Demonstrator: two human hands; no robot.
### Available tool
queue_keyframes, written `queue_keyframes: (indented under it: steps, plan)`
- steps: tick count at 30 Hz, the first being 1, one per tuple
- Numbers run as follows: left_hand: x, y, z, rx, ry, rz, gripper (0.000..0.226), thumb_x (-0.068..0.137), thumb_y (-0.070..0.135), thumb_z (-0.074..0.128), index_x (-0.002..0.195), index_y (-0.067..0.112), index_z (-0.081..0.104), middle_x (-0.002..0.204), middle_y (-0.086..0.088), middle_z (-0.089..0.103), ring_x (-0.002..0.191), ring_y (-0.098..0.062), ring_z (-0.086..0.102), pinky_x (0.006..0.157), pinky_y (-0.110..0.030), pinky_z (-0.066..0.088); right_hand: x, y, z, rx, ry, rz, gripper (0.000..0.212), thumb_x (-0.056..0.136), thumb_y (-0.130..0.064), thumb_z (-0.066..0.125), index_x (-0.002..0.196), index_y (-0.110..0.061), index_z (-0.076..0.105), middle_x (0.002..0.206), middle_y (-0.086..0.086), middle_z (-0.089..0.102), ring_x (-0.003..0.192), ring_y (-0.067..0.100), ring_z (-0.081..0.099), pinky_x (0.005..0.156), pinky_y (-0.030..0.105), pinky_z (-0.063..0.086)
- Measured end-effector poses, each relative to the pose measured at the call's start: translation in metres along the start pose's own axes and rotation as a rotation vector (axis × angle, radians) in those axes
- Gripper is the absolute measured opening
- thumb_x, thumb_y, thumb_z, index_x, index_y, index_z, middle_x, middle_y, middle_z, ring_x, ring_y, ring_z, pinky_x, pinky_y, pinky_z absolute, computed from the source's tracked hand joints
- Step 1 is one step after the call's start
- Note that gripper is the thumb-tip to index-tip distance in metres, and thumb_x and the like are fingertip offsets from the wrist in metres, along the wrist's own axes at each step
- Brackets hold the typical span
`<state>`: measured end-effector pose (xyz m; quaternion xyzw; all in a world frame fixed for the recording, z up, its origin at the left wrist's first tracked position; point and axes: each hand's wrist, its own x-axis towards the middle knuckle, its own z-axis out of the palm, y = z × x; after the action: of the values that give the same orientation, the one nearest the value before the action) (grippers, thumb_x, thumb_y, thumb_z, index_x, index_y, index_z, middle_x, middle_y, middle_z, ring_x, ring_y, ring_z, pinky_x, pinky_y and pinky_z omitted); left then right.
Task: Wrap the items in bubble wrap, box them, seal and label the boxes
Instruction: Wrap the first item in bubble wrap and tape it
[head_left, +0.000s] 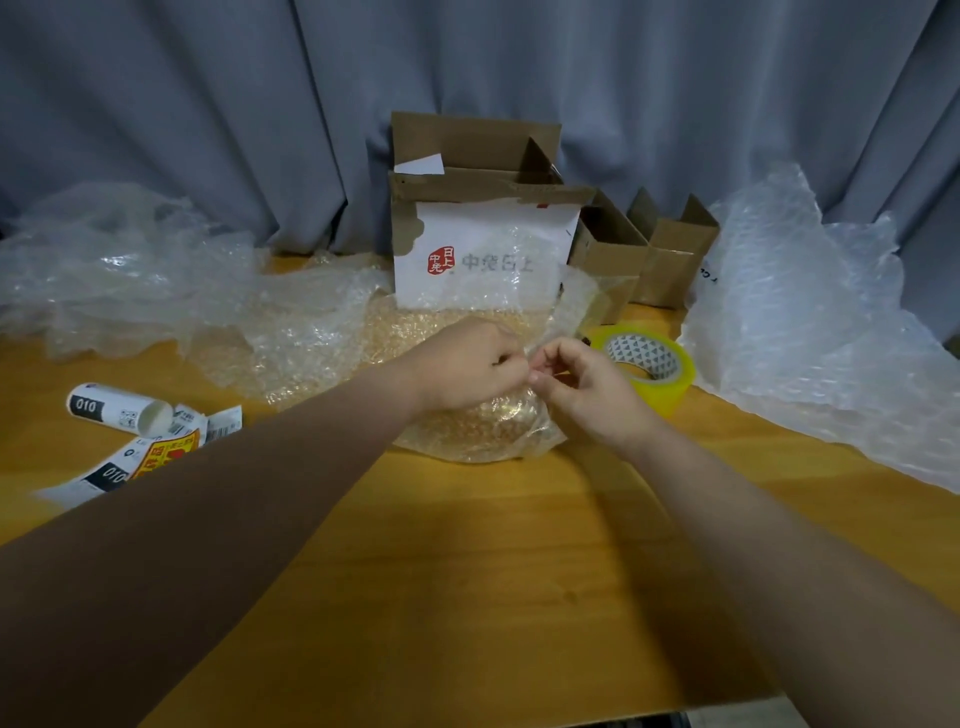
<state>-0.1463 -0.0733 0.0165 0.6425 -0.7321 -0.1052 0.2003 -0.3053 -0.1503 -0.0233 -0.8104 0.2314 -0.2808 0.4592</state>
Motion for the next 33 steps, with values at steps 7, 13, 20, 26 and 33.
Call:
queue_keyframes:
  steps: [7, 13, 20, 26, 33]
  plan:
    - [-0.026, 0.013, 0.013, 0.605, -0.202, -0.019, 0.109, 0.064, 0.088, 0.041, 0.142, 0.012, 0.032, 0.141, -0.006, 0.041, 0.133, -0.023, 0.033, 0.117, -0.041, 0.012, 0.005, 0.000, 0.002, 0.041, 0.040, 0.101, 0.010, 0.089, -0.008, 0.064, 0.082, -0.015, 0.063, 0.082, 0.010, 0.062, 0.075, 0.010, 0.056, 0.070, 0.016, 0.048]
    - [-0.031, 0.007, 0.029, 0.531, 0.091, -0.007, 0.080, 0.079, 0.074, 0.042, 0.137, 0.019, 0.040, 0.138, 0.001, 0.047, 0.127, -0.018, 0.042, 0.106, -0.033, 0.025, -0.007, -0.004, 0.005, 0.133, 0.114, 0.139, 0.012, 0.092, -0.014, 0.061, 0.095, -0.008, 0.071, 0.090, 0.004, 0.071, 0.080, -0.002, 0.063, 0.077, 0.013, 0.049]
    - [-0.021, 0.003, 0.020, 0.550, 0.029, 0.067, 0.071, 0.084, 0.065, 0.013, 0.127, 0.019, 0.047, 0.124, 0.003, 0.053, 0.115, -0.018, 0.050, 0.098, -0.035, 0.032, -0.031, 0.006, -0.002, 0.196, -0.156, 0.158, 0.075, 0.074, -0.038, 0.066, 0.141, -0.015, 0.043, 0.140, -0.010, 0.047, 0.126, -0.007, 0.042, 0.103, 0.014, 0.037]
    - [-0.009, 0.002, 0.021, 0.389, 0.105, 0.019, 0.034, 0.098, 0.045, 0.032, 0.095, 0.021, 0.056, 0.087, 0.007, 0.053, 0.081, -0.016, 0.051, 0.067, -0.029, 0.032, -0.026, 0.007, 0.006, 0.170, -0.016, 0.115, 0.051, 0.082, -0.006, 0.070, 0.130, -0.009, 0.055, 0.124, -0.007, 0.060, 0.112, -0.005, 0.056, 0.101, 0.016, 0.043]
    - [0.004, -0.003, 0.020, 0.245, 0.157, -0.151, 0.019, 0.095, 0.038, 0.045, 0.089, 0.023, 0.056, 0.081, 0.007, 0.060, 0.074, -0.016, 0.056, 0.056, -0.028, 0.038, -0.020, 0.008, 0.022, 0.276, 0.117, 0.206, 0.019, 0.084, -0.021, 0.072, 0.099, -0.015, 0.062, 0.113, 0.003, 0.064, 0.109, 0.015, 0.057, 0.094, 0.030, 0.047]
